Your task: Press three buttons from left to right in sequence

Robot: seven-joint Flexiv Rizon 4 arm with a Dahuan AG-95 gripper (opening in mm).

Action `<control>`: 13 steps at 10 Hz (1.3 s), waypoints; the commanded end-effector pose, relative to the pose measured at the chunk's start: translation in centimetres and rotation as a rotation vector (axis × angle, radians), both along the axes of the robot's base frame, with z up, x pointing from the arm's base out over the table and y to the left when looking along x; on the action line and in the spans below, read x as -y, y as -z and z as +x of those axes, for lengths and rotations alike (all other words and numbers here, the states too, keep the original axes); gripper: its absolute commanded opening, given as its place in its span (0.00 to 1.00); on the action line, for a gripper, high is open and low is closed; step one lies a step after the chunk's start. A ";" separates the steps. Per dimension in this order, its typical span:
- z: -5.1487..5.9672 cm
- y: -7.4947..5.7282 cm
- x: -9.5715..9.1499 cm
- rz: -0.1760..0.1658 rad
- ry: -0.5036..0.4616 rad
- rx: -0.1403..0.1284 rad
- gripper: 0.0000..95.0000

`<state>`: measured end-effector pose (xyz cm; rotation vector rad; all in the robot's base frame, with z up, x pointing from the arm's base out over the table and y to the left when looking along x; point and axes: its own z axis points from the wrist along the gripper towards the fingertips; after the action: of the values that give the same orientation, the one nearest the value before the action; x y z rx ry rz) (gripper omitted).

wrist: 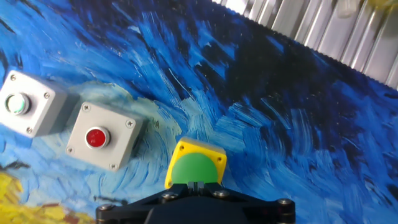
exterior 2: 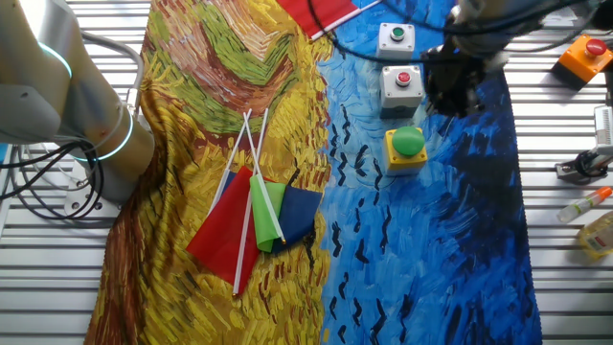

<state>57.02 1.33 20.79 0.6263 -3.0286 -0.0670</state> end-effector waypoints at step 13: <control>-0.2 4.1 -1.0 0.016 0.014 0.046 0.00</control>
<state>56.86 2.32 16.66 0.6185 -3.0769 -0.0829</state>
